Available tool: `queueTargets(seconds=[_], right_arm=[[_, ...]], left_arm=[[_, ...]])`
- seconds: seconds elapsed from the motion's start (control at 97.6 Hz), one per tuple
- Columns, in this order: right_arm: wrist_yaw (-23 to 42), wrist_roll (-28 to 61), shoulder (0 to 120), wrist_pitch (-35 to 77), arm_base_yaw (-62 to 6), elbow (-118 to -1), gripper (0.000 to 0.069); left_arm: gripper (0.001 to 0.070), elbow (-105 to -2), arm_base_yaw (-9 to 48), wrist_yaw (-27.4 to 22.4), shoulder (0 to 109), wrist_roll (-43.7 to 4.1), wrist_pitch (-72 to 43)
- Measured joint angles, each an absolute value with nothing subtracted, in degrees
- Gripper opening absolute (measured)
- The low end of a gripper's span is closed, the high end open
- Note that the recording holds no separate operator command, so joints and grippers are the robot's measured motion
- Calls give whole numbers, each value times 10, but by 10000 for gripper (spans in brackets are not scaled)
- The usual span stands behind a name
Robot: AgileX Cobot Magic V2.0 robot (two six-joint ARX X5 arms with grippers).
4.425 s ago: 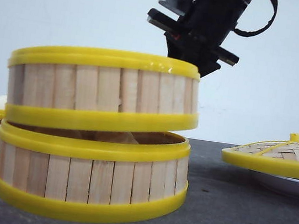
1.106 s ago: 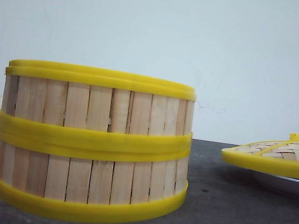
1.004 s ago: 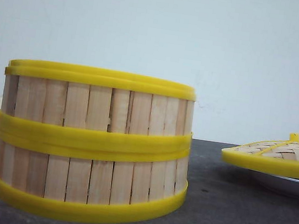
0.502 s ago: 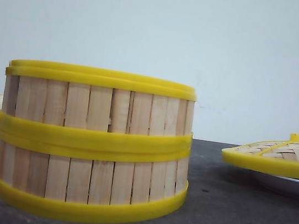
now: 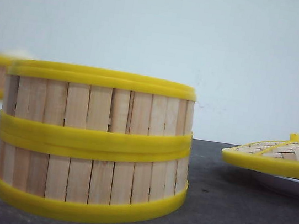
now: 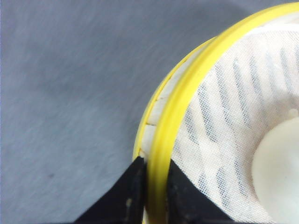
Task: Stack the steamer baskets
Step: 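Grasp the basket rim with the left gripper and lift it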
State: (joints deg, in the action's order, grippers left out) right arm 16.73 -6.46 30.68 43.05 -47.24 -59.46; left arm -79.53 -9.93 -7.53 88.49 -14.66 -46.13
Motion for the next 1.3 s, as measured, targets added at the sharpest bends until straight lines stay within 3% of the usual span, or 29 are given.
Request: queueTargets(seconds=[0.184,0.348,0.779,0.881,1.301], right_arm=[[168,-64,307,430,-472,-595,263],[168,-65,307,430,-472,-595,263],[182,-64,307,430,-472,-595,263],[182,-64,307,430,-472,-595,263],[182,-64,307,429,-472,-595,263]], left_arm=[[29,-877,-93,-179,856,-140,-526],[29,-879,-53,-199,814,-121,-569],[29,-879,104,-198,801,-79,-627],[29,-879,136,-179,801,-75,-628],[29,-876,191,-117,816,-64,-644]])
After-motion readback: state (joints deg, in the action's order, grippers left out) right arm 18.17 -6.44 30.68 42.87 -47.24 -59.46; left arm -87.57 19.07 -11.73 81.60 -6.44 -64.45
